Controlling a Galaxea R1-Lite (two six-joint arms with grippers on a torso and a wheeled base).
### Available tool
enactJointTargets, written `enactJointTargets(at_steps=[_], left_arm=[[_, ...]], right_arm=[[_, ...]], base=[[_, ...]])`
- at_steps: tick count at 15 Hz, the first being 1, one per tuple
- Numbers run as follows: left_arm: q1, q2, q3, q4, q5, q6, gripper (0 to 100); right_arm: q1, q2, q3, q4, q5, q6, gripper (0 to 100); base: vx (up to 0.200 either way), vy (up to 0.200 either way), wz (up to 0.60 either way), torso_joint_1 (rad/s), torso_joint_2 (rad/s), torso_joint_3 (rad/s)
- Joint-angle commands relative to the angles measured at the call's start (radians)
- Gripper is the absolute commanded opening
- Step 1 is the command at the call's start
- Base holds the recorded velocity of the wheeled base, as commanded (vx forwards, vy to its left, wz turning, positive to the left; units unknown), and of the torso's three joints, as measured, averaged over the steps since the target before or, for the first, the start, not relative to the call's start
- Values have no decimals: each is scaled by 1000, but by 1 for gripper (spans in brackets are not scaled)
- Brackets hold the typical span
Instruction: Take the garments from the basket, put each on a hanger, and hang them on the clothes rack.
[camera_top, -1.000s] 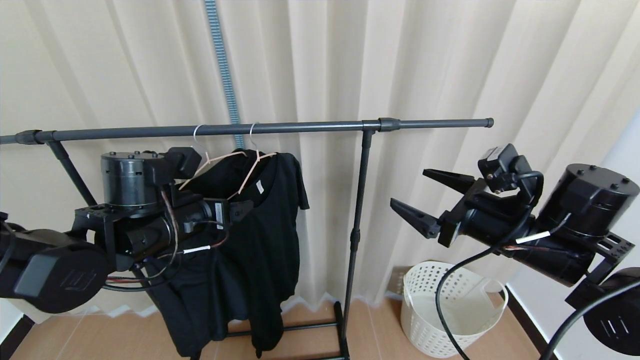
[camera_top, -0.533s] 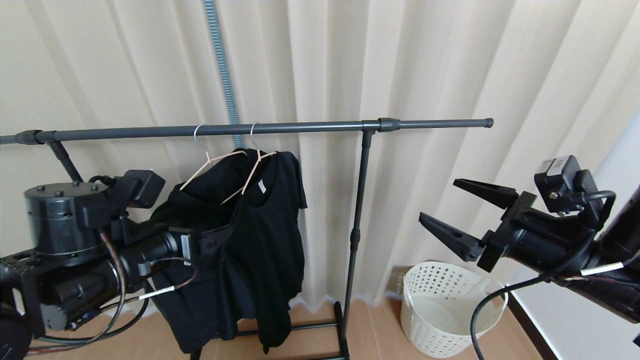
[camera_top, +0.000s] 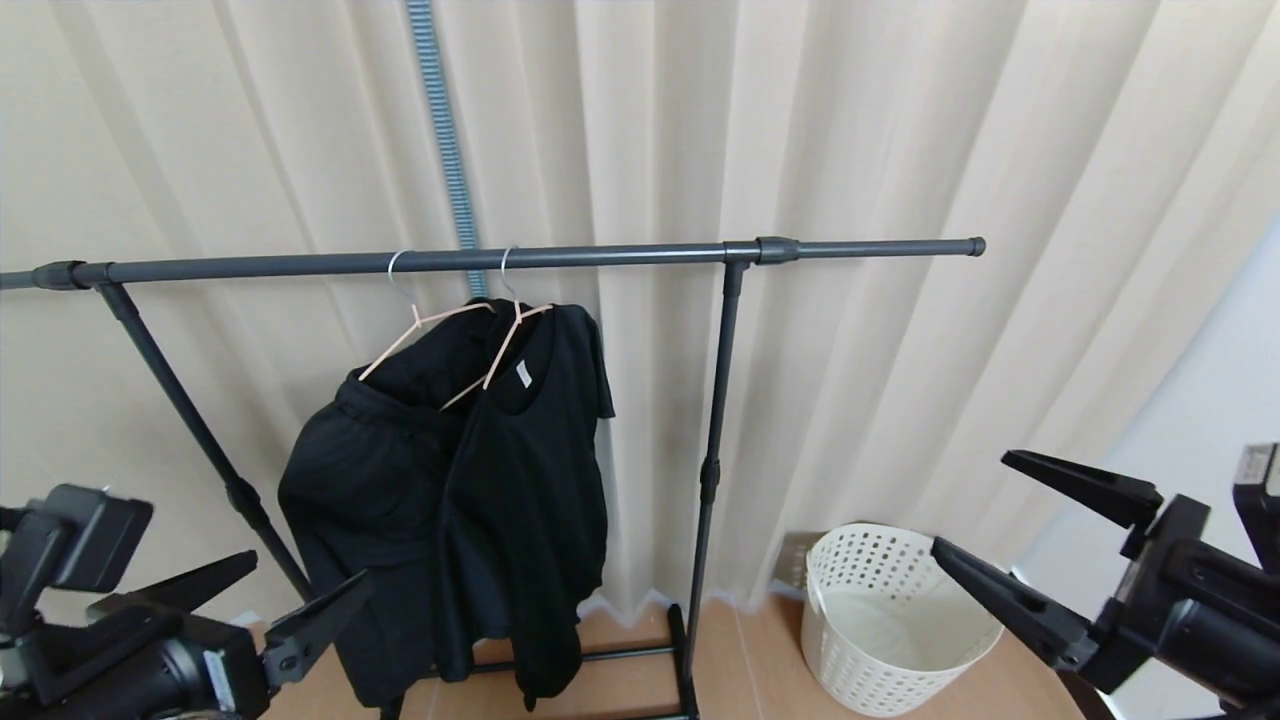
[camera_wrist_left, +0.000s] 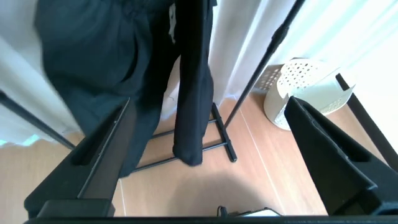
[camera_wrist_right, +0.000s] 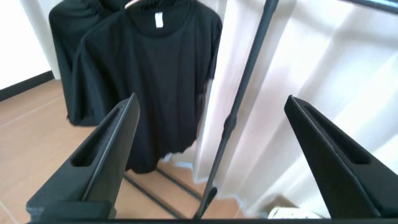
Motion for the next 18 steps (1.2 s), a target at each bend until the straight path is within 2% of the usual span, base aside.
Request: enactJointTargets(at_steps=[1, 2, 3, 7, 9, 11, 12, 13, 14, 15, 16, 18], left_arm=[[-3, -231, 114, 4, 0, 12, 100], [-2, -284, 114, 33, 3, 22, 100], [9, -361, 114, 128, 6, 22, 100], [17, -801, 114, 586, 2, 25, 100], [21, -998, 82, 779, 11, 25, 100], [51, -1033, 82, 788, 37, 35, 100], [51, -1035, 82, 788, 57, 39, 100], [51, -1036, 84, 788, 92, 41, 100], [51, -1033, 84, 786, 102, 41, 100], [52, -1033, 85, 786, 125, 45, 100], [54, -1031, 87, 785, 186, 44, 100], [91, -1024, 87, 786, 198, 51, 100]], right_arm=[[1, -191, 87, 31, -33, 1, 100], [1, -277, 87, 148, -51, 1, 100], [1, -383, 87, 266, -57, 1, 100], [-8, -795, 87, 767, -76, 1, 100], [-53, -1029, 87, 1002, -160, 1, 100], [-95, -1165, 87, 1076, -222, 22, 100], [-114, -1190, 87, 1079, -245, 34, 100], [-155, -1205, 87, 1070, -309, 60, 100], [-203, -1205, 87, 1071, -340, 88, 100], [-249, -1205, 87, 1071, -344, 90, 100], [-359, -1242, 87, 1074, -333, 74, 100], [-379, -1302, 87, 1071, -312, 53, 100]], base=[[0, 0, 0, 0, 0, 0], [0, 0, 0, 0, 0, 0], [0, 0, 0, 0, 0, 0], [0, 0, 0, 0, 0, 0], [0, 0, 0, 0, 0, 0], [0, 0, 0, 0, 0, 0], [0, 0, 0, 0, 0, 0], [0, 0, 0, 0, 0, 0], [0, 0, 0, 0, 0, 0], [0, 0, 0, 0, 0, 0], [0, 0, 0, 0, 0, 0], [0, 0, 0, 0, 0, 0]])
